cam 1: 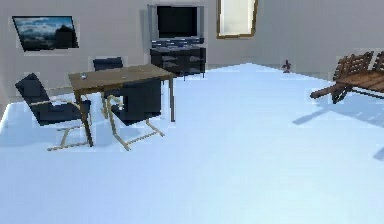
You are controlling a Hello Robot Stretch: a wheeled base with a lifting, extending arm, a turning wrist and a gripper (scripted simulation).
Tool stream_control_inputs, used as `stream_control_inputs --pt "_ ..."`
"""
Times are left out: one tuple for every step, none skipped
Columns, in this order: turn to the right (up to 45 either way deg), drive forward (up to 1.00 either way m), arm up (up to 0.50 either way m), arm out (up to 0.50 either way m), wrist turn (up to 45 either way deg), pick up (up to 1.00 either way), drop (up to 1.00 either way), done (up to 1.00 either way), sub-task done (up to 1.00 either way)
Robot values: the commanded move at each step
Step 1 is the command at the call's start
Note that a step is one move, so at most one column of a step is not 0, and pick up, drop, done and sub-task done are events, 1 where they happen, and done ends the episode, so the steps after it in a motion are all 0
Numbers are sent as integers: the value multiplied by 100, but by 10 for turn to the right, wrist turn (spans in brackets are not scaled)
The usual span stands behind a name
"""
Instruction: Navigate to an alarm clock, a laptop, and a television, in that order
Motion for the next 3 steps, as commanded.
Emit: stream_control_inputs --pt "60 0 0 0 0 0 0 0 0" --pt "0 100 0 0 0 0 0 0 0" --pt "0 80 0 0 0 0 0 0 0"
